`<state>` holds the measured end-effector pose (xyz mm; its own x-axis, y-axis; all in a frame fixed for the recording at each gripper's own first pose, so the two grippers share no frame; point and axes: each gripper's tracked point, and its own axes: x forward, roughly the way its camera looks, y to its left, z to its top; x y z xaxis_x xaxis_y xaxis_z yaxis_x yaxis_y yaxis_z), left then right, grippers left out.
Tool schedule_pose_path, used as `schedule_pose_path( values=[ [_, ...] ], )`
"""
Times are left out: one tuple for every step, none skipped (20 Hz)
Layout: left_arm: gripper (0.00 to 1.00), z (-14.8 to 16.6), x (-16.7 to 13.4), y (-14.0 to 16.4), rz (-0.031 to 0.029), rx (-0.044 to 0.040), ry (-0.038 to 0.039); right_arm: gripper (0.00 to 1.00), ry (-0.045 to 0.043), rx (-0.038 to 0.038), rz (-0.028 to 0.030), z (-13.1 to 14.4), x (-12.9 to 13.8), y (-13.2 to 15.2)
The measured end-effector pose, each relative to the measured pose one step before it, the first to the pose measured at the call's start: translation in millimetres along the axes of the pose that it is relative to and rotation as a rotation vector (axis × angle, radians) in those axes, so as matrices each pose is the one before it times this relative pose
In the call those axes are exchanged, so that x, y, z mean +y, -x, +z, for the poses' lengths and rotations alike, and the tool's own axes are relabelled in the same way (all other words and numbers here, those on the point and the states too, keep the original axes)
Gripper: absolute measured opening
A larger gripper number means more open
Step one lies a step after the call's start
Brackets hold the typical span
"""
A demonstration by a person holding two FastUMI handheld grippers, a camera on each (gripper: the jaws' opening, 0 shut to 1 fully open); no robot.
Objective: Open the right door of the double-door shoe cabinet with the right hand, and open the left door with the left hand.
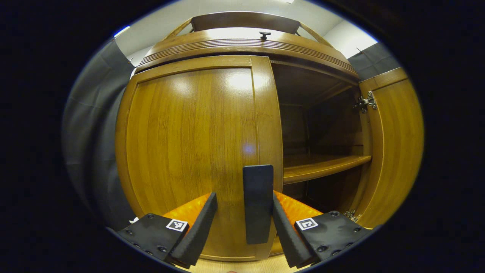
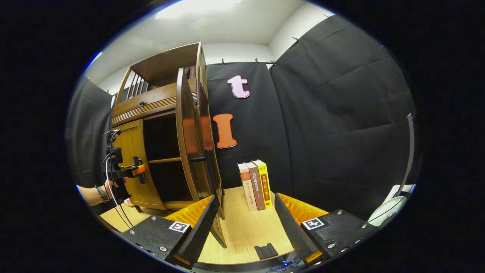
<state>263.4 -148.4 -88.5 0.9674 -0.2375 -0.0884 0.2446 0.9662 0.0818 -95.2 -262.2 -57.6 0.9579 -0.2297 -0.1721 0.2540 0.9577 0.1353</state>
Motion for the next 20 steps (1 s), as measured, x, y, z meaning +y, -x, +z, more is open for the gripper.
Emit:
schedule_pose_path(
  values=[
    [0.85, 1.29, -0.49, 0.68, -0.00774, -0.00261, 0.00542, 0.99, -0.00269, 0.00031, -0.00411, -0.12, 0.00, 0.31],
    [0.82, -1.80, -2.53, -1.17, -0.00655, 0.00158, 0.00510, 0.99, 0.00080, -0.00257, -0.00185, 1.71, 1.30, -1.16],
    [0.71, 0.97, -6.09, 0.71, -0.01887, -0.00172, 0.00970, 0.99, 0.00641, -0.00277, -0.00416, 0.26, 0.10, 0.00],
    [0.60, -0.82, -8.88, -2.22, -0.02196, 0.00182, 0.00532, 0.99, 0.00849, -0.00223, -0.00678, -0.89, -1.95, -0.54],
    [0.49, -1.25, 0.30, 1.62, 0.01840, 0.00262, -0.01840, 0.99, 0.00553, 0.00158, -0.00888, -0.78, -1.47, -0.32],
    [0.38, 1.55, -0.12, -0.45, 0.00945, -0.00751, -0.00641, 0.99, 0.00111, 0.00148, -0.00564, -0.64, 0.34, 2.13],
    [0.38, 0.33, -0.03, -1.22, 0.00271, -0.00470, 0.01771, 0.99, -0.00284, 0.00035, -0.00146, -1.00, 0.21, 3.08],
    [0.40, 0.08, 0.31, 0.57, -0.00346, 0.00250, 0.01353, 0.99, -0.00348, 0.00280, 0.00116, 0.60, 2.21, 0.04],
    [0.39, -0.76, 0.05, -0.35, -0.00408, 0.00893, -0.00492, 0.99, -0.00201, 0.00208, -0.00175, -0.12, -0.14, 1.68],
    [0.38, -1.19, -0.05, 0.60, -0.00200, 0.00826, -0.01183, 0.99, -0.00074, 0.00068, -0.00038, 0.24, -0.91, 0.37],
    [0.37, 0.42, -0.12, 1.65, 0.00308, 0.00804, -0.00676, 0.99, 0.00032, -0.00250, 0.00151, 0.38, 0.46, 1.44],
    [0.36, 2.86, 1.04, 2.36, 0.00513, 0.01054, -0.00290, 0.99, 0.00399, -0.00517, -0.00082, 0.29, -0.47, 1.97],
    [0.34, -2.60, -0.04, 2.80, -0.00109, 0.00855, 0.00572, 0.99, 0.00216, 0.00169, -0.00987, -1.16, -3.51, -0.78],
    [0.31, 1.40, -0.92, 5.95, -0.00571, 0.00803, 0.00551, 0.99, -0.00108, 0.00888, -0.00856, -2.96, -3.20, -0.68],
    [0.32, 1.07, 1.31, 5.77, -0.00184, 0.00486, 0.00091, 0.99, -0.00324, 0.00444, -0.00449, -1.44, -0.49, 0.79],
    [0.31, 0.17, 0.43, 7.01, -0.00194, 0.00353, -0.00563, 0.99, -0.00568, 0.00228, -0.00112, 0.65, 0.08, 2.73],
    [0.31, 0.74, 1.01, 8.75, 0.00404, -0.00234, -0.00425, 0.99, -0.00549, -0.00106, 0.00511, 1.26, 3.11, 1.86],
    [0.31, 0.03, 0.12, 7.71, 0.00513, 0.00145, -0.00900, 0.99, -0.00188, -0.00157, 0.00570, 1.92, 3.83, -0.32],
    [0.31, 0.49, 1.60, 8.49, 0.00150, 0.00498, -0.01068, 0.99, 0.00313, -0.00233, 0.00486, 1.66, 3.72, 0.28],
    [0.31, -0.66, 1.56, 9.40, -0.00006, 0.00835, -0.00154, 0.92, 0.00561, -0.00184, 0.00651, 1.06, 2.83, 1.04]
  ],
)
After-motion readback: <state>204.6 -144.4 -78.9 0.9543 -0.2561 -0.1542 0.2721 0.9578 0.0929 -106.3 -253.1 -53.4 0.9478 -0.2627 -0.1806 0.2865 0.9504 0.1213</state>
